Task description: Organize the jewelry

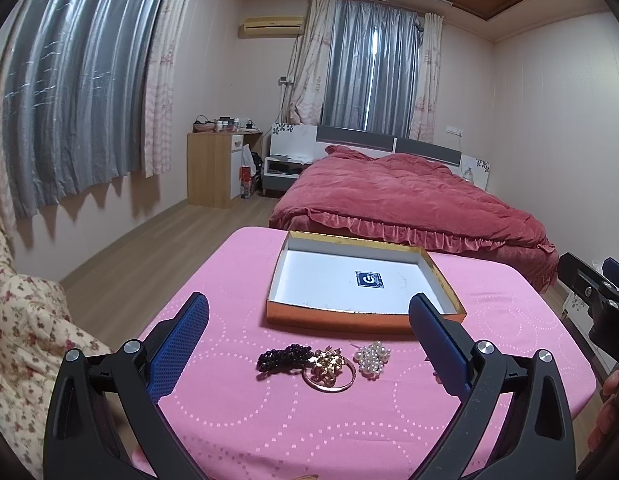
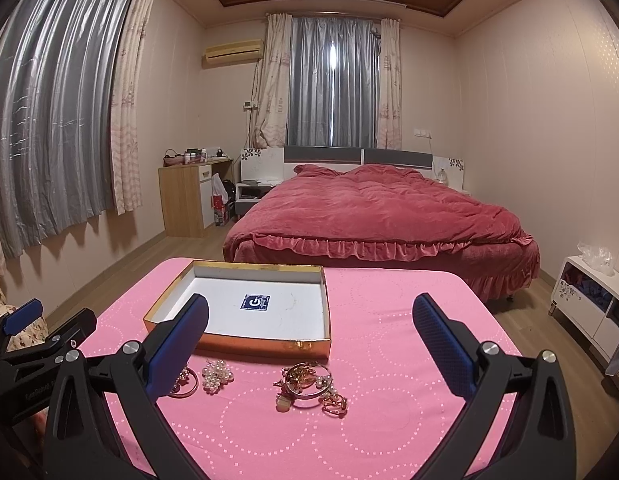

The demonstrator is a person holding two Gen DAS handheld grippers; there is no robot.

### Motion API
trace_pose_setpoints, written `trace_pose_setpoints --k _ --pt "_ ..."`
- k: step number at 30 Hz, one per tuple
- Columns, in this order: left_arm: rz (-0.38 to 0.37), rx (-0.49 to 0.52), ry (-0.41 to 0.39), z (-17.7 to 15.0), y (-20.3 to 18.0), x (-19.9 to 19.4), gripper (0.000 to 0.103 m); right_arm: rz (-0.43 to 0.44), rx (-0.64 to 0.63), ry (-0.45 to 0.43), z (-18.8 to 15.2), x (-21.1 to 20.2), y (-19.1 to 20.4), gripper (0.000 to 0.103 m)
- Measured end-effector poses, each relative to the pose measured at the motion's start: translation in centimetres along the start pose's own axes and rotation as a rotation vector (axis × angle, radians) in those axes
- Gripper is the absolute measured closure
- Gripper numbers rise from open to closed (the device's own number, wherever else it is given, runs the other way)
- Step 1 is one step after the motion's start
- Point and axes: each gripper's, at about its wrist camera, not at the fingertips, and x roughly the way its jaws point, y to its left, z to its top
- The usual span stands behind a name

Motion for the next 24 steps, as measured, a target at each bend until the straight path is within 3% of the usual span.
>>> trace_pose_setpoints --k 24 --pt "0.008 -0.002 -0.005 -0.01 0.37 0.1 0.006 0.0 -0.004 0.0 -0.45 0.12 0.03 0.103"
